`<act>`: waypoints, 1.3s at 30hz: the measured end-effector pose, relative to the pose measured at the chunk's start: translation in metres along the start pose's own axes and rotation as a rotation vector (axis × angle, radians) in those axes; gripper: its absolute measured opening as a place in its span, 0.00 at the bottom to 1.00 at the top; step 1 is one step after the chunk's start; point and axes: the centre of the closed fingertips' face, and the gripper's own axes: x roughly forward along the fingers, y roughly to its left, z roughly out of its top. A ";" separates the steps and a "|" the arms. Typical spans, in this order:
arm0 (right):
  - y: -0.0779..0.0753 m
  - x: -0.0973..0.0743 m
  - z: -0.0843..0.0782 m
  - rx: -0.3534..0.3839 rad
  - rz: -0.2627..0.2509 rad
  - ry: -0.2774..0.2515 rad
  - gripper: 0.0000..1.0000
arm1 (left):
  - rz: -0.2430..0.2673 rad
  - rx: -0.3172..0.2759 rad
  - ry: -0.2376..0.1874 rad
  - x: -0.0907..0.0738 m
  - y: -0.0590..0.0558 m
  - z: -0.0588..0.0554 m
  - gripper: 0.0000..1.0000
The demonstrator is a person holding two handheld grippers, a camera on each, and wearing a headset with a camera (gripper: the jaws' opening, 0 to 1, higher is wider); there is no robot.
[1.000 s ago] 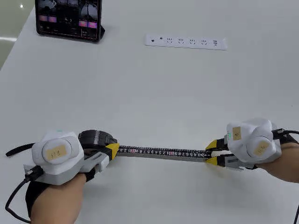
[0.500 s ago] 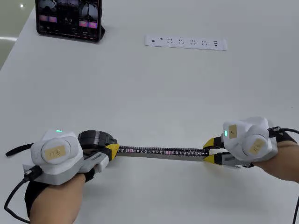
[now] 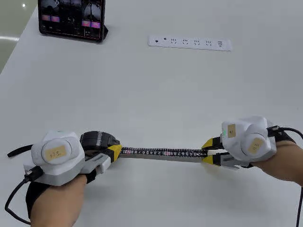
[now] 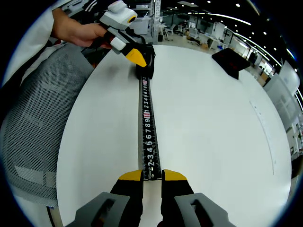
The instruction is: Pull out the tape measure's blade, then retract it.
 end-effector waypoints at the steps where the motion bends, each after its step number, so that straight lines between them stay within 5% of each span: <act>1: 0.001 0.001 0.002 0.001 0.002 -0.003 0.10 | -0.002 -0.002 0.001 0.000 0.000 0.000 0.57; 39: 0.003 0.023 0.043 -0.005 0.062 -0.077 0.10 | -0.033 -0.036 0.004 0.000 0.001 -0.001 0.57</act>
